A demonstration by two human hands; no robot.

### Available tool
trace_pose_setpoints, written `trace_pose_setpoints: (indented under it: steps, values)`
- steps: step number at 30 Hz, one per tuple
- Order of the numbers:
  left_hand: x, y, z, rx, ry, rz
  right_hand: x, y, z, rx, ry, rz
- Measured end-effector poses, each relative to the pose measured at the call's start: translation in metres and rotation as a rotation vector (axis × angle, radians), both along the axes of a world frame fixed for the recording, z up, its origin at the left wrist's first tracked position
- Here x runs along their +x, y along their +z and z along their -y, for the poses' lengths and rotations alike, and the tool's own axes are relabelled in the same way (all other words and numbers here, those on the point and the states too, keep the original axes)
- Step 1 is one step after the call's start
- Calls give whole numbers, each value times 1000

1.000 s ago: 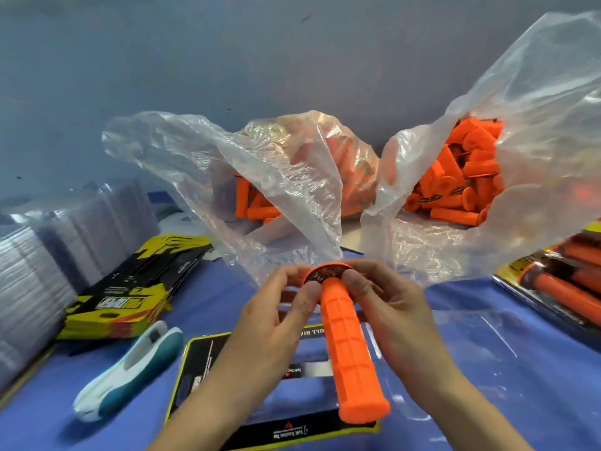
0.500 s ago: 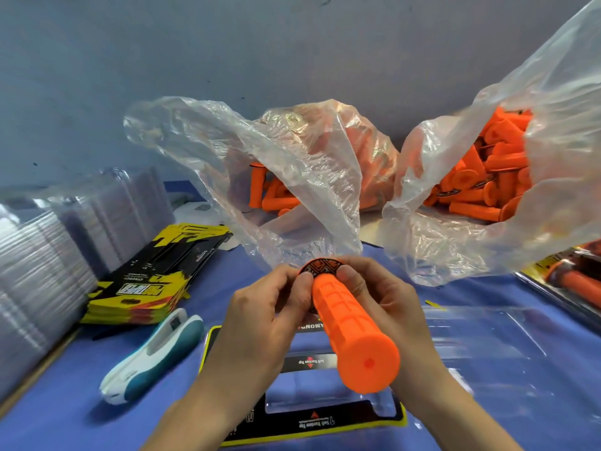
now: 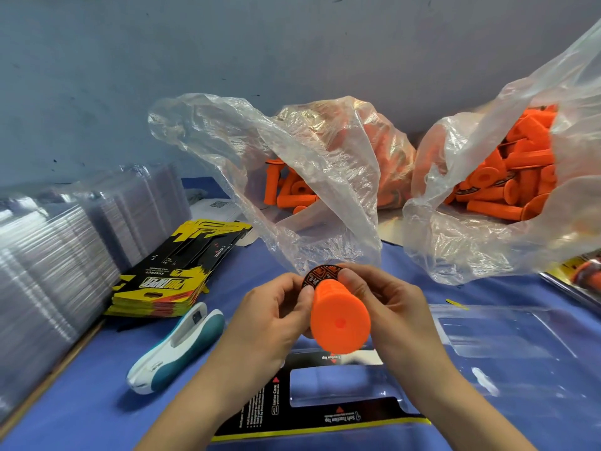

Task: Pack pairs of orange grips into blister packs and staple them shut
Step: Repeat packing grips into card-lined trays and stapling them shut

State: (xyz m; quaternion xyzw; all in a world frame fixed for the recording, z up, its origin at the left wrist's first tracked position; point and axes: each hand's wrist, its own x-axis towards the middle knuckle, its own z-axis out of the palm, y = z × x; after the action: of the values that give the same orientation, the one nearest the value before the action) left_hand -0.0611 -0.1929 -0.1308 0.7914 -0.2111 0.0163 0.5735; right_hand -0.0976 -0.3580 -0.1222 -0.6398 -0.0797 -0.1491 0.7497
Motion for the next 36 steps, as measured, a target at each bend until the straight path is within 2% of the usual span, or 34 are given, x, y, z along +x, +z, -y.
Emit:
trace_pose_setpoints:
  steps: [4,7,12,16,22,26,28,32,36]
  values:
    - [-7,4,1,-56,-24,33,3,1,1,-2,12,-51]
    - [-16,7,8,-107,49,90,7,0,5,35,19,-115]
    - [-21,3,10,249,106,600,8,-3,8,136,124,-227]
    - [-19,2,11,327,146,791,6,-3,10,140,165,-242]
    - [-21,3,9,283,171,839,6,2,7,25,90,-169]
    - [-21,6,8,201,204,812,1,-2,6,-112,68,-7]
    - [-21,11,7,111,239,708,-3,-1,4,-175,91,70]
    - [-24,17,8,-31,194,478,-2,2,0,-177,19,150]
    - [-27,18,13,-141,148,383,-3,6,1,-168,2,145]
